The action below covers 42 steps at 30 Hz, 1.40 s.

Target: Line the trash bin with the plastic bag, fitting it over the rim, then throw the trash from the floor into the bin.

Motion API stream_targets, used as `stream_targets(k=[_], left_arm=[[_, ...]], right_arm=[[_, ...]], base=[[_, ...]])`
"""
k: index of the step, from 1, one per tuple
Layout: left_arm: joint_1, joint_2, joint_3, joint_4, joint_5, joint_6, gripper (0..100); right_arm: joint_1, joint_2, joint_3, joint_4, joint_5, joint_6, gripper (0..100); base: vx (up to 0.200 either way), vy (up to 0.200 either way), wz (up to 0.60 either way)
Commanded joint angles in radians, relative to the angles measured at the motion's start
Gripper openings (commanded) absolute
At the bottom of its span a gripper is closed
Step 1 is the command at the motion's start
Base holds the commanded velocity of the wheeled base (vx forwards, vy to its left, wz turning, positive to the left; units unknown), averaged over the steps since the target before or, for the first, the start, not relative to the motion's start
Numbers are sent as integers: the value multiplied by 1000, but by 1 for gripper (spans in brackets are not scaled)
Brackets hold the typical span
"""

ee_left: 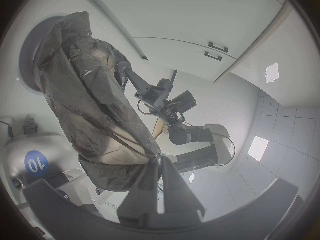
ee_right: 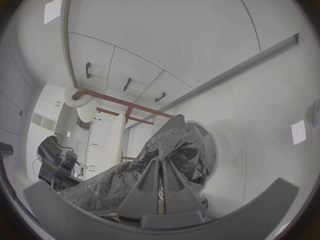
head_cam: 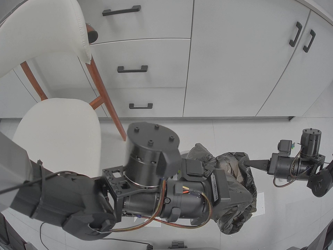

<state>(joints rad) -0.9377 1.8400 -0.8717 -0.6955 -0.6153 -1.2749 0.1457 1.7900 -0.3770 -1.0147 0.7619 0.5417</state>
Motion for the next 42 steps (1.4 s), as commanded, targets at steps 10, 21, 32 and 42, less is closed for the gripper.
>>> stream_targets(k=[10,21,32,42], left_arm=[[-23,-74,137,-1,0,-17,0],[149,30,40,-1,-1,0,0],[373,225,-182,-1,-6,100,0],[327,281,-224,-1,-4,100,0]], right_arm=[[40,2,-20,-1,0,-2,0],[40,8,-183,1,-1,1,0],[41,118,-253,-8,-3,-2,0],[18,129,-266,-10,-3,-3,0]], base=[[0,0,0],[0,0,0],[0,0,0],[0,0,0]])
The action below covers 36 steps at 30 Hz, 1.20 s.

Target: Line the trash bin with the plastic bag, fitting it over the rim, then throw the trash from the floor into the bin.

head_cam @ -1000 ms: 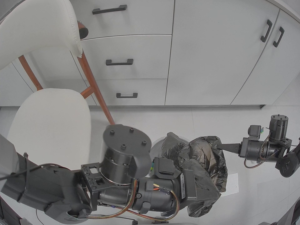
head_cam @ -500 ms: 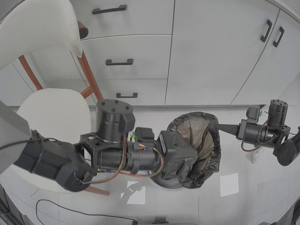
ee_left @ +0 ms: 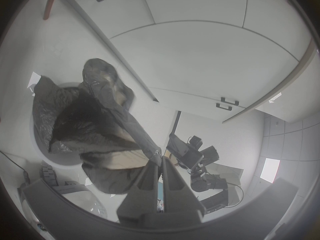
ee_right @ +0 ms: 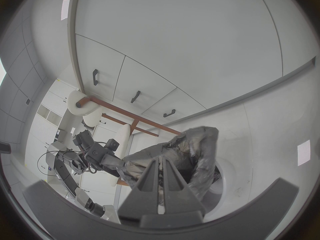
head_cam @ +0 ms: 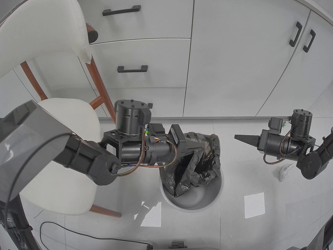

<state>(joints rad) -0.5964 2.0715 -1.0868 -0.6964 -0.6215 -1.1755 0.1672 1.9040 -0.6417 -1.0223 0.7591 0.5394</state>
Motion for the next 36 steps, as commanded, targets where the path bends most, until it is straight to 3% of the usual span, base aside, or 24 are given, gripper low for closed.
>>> stream_targets(k=[1,20,24,27,36], left_arm=[[-14,53,-10,0,2,1,0],[3,41,62,0,23,10,0],[7,10,156,0,95,13,0],[23,-4,196,0,138,56,0],[27,-45,323,0,140,132,0]], right_arm=[[-3,15,0,-2,0,-1,0],[34,27,45,-2,3,-44,0],[43,29,50,-2,3,-48,0],[48,33,54,-2,3,-48,0],[75,44,53,-2,3,-50,0]], base=[[0,0,0],[0,0,0],[0,0,0],[0,0,0],[0,0,0]])
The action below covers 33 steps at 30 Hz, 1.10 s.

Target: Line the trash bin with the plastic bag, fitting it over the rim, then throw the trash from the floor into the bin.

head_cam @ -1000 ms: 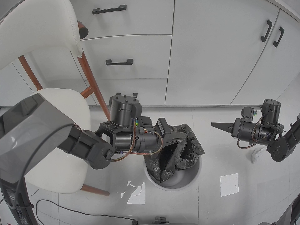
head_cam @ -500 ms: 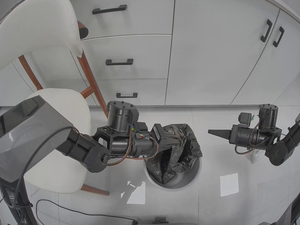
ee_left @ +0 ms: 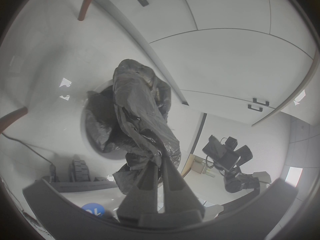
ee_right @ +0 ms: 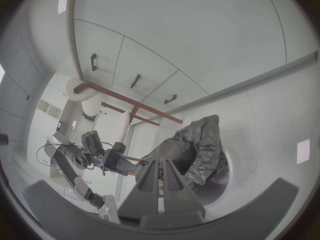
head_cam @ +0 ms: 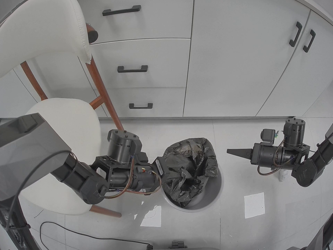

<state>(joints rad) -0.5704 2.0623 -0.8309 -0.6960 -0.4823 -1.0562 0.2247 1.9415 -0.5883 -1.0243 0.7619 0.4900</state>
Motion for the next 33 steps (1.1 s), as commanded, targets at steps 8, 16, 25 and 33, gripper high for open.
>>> stream_targets(k=[8,16,25,33], left_arm=[[-9,-60,159,0,-1,13,0],[0,-11,107,0,1,16,0],[-2,10,62,0,21,16,0],[1,9,73,0,56,62,100]], right_arm=[[30,20,-8,0,0,-1,0],[47,31,-18,0,0,-1,0],[51,33,-18,0,0,-1,0],[61,34,-16,0,0,-1,0]], base=[[0,0,0],[0,0,0],[0,0,0],[0,0,0]])
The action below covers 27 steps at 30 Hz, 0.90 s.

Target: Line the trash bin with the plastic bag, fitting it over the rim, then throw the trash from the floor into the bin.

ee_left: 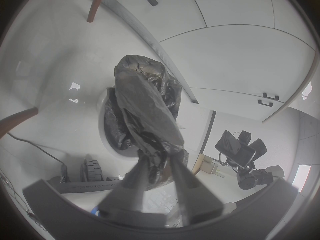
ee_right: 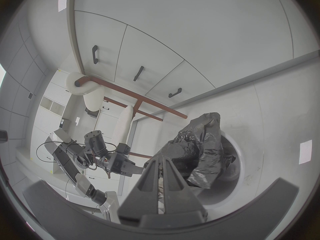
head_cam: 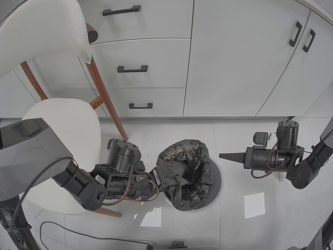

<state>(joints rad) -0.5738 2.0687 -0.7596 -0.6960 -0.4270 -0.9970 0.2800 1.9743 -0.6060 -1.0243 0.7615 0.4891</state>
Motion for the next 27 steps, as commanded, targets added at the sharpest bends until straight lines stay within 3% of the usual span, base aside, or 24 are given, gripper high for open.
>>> stream_targets(k=[1,16,27], left_arm=[[6,4,3,0,2,3,100],[11,-10,28,0,4,3,100],[-41,16,-4,0,5,-2,100]], right_arm=[[7,2,3,0,1,0,0],[11,15,72,9,1,-29,0],[16,89,80,9,-1,-75,0]], base=[[0,0,0],[0,0,0],[0,0,0]])
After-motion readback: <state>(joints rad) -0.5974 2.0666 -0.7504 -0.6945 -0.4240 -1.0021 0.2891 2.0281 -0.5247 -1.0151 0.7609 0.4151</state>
